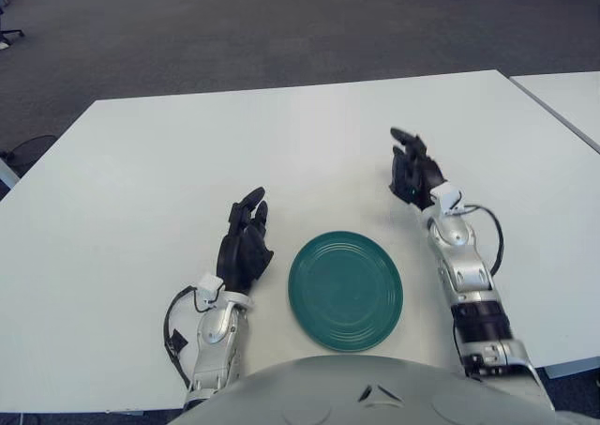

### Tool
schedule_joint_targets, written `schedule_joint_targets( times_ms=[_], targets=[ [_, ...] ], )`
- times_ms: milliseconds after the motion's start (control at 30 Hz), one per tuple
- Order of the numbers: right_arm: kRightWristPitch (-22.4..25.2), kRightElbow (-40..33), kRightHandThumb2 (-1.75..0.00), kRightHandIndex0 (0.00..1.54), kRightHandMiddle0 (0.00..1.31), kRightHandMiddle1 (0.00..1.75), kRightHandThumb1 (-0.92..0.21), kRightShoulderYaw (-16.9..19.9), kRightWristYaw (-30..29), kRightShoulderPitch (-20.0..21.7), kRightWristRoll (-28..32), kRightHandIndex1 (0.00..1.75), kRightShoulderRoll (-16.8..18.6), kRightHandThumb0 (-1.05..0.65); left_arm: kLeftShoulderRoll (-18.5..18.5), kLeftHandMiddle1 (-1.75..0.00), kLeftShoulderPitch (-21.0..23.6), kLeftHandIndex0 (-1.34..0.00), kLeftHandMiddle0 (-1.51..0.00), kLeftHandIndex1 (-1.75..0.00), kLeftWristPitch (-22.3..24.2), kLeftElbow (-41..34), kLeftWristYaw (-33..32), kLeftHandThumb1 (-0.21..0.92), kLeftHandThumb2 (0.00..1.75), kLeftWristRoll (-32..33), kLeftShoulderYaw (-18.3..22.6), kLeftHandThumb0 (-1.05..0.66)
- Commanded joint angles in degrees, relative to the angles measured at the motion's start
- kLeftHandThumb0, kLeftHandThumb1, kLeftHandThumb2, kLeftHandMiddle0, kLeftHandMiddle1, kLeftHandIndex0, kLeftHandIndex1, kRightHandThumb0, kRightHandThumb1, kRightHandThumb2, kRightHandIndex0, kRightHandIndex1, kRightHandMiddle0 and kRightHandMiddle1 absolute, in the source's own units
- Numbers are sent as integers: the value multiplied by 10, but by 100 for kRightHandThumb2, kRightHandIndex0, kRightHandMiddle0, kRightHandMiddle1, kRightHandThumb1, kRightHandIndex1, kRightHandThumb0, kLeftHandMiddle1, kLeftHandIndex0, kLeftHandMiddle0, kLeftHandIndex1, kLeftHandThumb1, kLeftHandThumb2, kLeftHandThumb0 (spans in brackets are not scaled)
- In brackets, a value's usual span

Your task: Put the gum into the plate.

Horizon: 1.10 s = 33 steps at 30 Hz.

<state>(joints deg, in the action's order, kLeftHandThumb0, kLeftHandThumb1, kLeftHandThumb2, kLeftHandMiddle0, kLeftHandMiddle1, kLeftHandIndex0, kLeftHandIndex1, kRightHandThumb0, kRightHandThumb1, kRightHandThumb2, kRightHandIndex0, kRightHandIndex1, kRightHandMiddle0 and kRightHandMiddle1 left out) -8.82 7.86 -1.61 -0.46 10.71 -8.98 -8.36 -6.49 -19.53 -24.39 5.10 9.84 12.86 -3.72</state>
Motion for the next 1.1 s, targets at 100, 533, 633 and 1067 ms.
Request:
schedule_joint_targets(
  times_ms=[100, 533, 633, 1067],
  targets=[
    [-85, 66, -69, 39, 0, 84, -92, -18, -98, 72, -139, 6, -63, -70, -14, -3, 6, -6, -32, -90, 13, 13, 2, 92, 90, 16, 1, -97],
    [-14, 186, -53, 41, 0, 90, -92, -99, -239, 180, -340, 5, -93, -77, -13, -2, 10, -4, -33, -91, 13, 22, 3, 92, 88, 26, -1, -97],
    [12, 215, -53, 39, 0, 89, -92, -116, -236, 197, -357, 4, -95, -78, -12, -2, 10, -4, -33, -91, 11, 23, 4, 92, 88, 25, -2, -97],
    [119, 279, -60, 28, 0, 68, -92, -188, -211, 197, -415, 0, -106, -79, -8, -2, 11, -6, -35, -92, 14, 23, 20, 92, 86, 43, 0, -98]
  ],
)
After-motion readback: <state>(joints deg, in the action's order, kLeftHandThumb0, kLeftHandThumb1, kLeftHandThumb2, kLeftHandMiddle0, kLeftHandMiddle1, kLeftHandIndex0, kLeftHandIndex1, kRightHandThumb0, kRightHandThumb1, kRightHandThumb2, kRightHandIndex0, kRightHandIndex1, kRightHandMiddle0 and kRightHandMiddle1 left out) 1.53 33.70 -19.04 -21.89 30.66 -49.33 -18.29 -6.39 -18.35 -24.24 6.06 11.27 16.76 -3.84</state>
